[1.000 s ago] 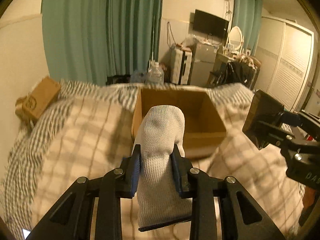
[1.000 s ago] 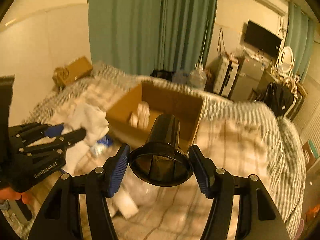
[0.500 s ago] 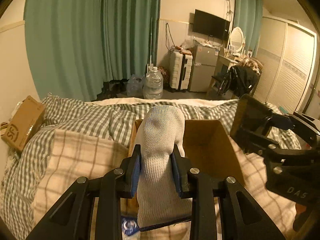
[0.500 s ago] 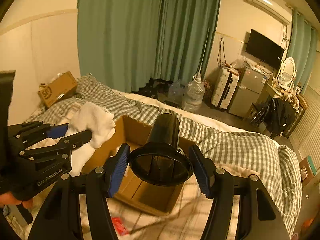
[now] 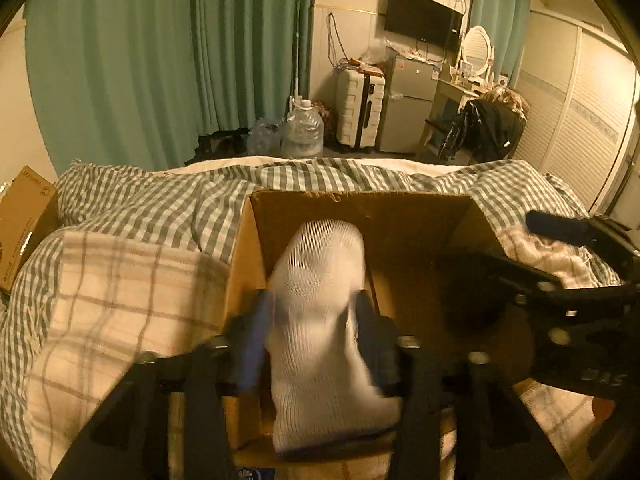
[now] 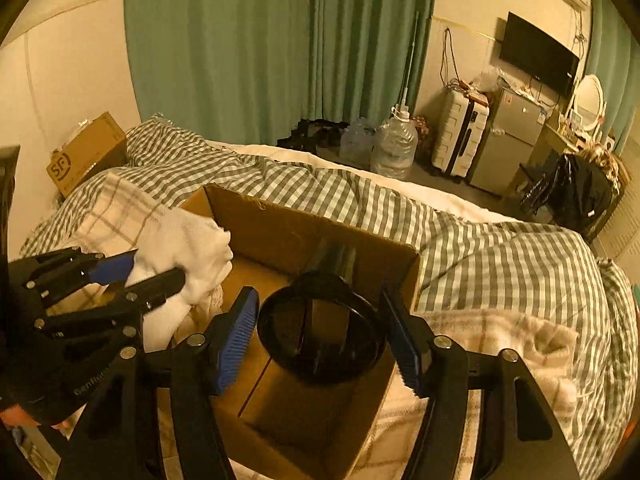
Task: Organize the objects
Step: 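Lower the black cup into the box with the right gripper while the left drops the sock in, then grasp the white figurine with the left gripper while the right grasps the white tape roll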
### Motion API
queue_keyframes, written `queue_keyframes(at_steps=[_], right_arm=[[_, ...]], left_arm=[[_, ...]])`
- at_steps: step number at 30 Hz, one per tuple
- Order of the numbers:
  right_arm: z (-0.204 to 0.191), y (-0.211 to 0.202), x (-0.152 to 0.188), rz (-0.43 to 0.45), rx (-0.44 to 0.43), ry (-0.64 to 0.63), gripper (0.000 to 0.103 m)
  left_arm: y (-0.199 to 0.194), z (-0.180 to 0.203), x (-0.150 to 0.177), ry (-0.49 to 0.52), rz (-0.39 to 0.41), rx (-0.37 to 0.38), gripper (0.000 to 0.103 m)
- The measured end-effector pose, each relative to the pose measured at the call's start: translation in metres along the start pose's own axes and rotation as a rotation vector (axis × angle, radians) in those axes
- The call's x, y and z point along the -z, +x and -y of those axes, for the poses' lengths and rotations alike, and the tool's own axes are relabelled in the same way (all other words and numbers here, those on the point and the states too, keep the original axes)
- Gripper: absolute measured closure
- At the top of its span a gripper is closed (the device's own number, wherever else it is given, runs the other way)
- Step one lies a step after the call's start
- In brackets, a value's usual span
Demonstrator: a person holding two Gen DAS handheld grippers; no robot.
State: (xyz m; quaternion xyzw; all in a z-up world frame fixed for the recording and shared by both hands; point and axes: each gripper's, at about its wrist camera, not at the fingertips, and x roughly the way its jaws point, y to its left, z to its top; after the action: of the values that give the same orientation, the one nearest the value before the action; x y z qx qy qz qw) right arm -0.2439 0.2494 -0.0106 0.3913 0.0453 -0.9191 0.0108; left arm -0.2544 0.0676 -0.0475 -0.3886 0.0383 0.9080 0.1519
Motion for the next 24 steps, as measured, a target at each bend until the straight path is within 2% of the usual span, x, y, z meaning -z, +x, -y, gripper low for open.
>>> queue_keyframes(at_steps=[1, 3, 7, 9, 13, 16, 20, 24], right_arm=[[0.004, -0.008, 0.000, 0.020, 0.010, 0.005, 0.020], [0.004, -0.026, -0.001, 0.042, 0.011, 0.011, 0.020], [0.003, -0.071, 0.000, 0.091, 0.025, 0.017, 0.020], [-0.003, -0.100, 0.004, 0.108, 0.037, 0.002, 0.020], [-0.014, -0.152, 0.023, 0.133, 0.053, -0.050, 0.020], [-0.023, -0.186, 0.044, 0.139, 0.054, -0.077, 0.020], [-0.034, -0.214, 0.077, 0.140, 0.063, -0.090, 0.020], [-0.043, -0.226, 0.112, 0.127, 0.063, -0.086, 0.020]], left_arm=[[-0.007, 0.000, 0.000, -0.003, 0.011, -0.003, 0.039], [-0.023, -0.001, -0.001, -0.003, 0.034, -0.013, 0.024], [-0.065, -0.006, 0.002, -0.001, 0.071, -0.048, 0.021], [-0.090, -0.010, 0.008, -0.009, 0.088, -0.064, 0.010], [-0.144, -0.013, 0.031, -0.003, 0.137, -0.081, 0.008], [-0.167, -0.013, 0.048, -0.007, 0.136, -0.102, 0.004], [-0.192, -0.008, 0.079, -0.033, 0.127, -0.098, 0.004], [-0.199, -0.001, 0.116, -0.040, 0.120, -0.108, 0.003]])
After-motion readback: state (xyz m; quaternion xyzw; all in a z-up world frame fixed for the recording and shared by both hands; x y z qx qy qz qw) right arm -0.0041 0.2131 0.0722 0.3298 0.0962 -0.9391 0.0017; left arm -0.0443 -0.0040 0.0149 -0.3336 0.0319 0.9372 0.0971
